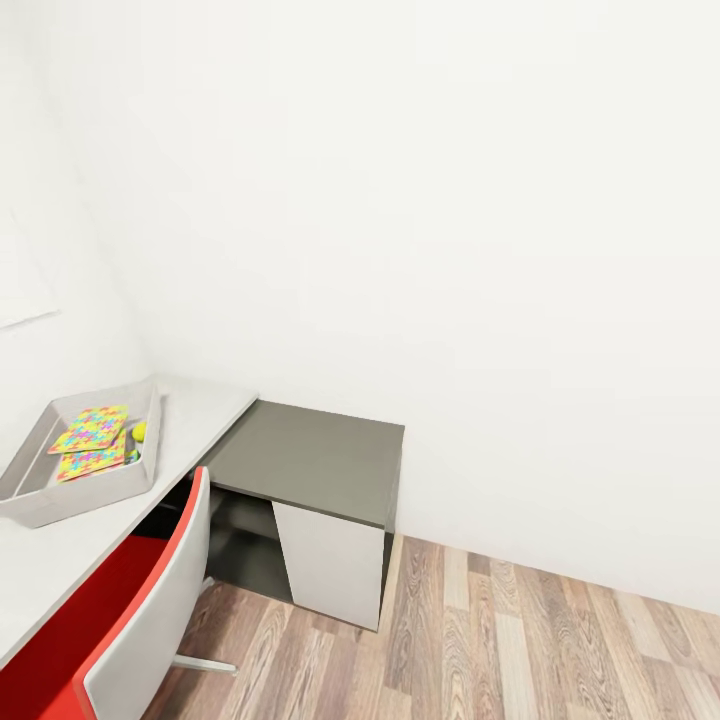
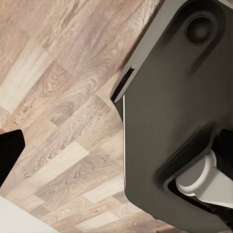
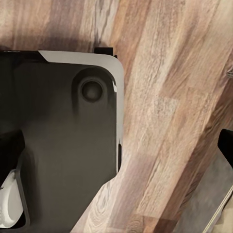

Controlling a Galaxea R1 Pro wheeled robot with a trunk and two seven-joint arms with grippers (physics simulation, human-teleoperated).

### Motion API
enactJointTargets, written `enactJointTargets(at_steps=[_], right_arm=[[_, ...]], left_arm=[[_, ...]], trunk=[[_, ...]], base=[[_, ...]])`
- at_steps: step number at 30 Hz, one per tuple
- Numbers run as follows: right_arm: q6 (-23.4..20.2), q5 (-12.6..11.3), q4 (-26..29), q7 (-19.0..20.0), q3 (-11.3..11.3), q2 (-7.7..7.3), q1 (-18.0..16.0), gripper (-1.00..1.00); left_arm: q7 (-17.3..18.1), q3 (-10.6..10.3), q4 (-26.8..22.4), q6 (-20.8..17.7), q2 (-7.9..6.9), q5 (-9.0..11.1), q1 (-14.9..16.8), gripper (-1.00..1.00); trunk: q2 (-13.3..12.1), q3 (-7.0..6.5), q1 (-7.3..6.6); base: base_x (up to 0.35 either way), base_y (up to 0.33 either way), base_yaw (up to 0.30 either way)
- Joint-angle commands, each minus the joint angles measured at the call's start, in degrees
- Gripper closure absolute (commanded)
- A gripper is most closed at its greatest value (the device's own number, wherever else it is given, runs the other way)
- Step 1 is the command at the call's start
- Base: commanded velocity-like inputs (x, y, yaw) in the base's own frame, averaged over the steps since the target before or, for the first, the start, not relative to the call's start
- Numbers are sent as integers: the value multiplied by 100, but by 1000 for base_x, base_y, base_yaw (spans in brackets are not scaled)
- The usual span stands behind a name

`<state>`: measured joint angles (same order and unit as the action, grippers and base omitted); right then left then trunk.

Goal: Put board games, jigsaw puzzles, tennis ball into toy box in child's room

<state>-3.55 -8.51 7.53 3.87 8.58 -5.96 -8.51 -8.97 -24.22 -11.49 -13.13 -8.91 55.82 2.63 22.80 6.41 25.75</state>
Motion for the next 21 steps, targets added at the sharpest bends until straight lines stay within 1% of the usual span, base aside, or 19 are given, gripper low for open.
enactJointTargets(at_steps=[1,21], right_arm=[[-32,-60,12,9,48,-4,-2,-100],[-32,-67,12,8,47,1,-2,-100]], left_arm=[[-44,-42,-20,-23,-5,52,1,-100],[-44,-41,-20,-23,-5,52,1,-100]], trunk=[[12,12,3],[12,12,3]], base=[[0,0,0],[0,0,0]])
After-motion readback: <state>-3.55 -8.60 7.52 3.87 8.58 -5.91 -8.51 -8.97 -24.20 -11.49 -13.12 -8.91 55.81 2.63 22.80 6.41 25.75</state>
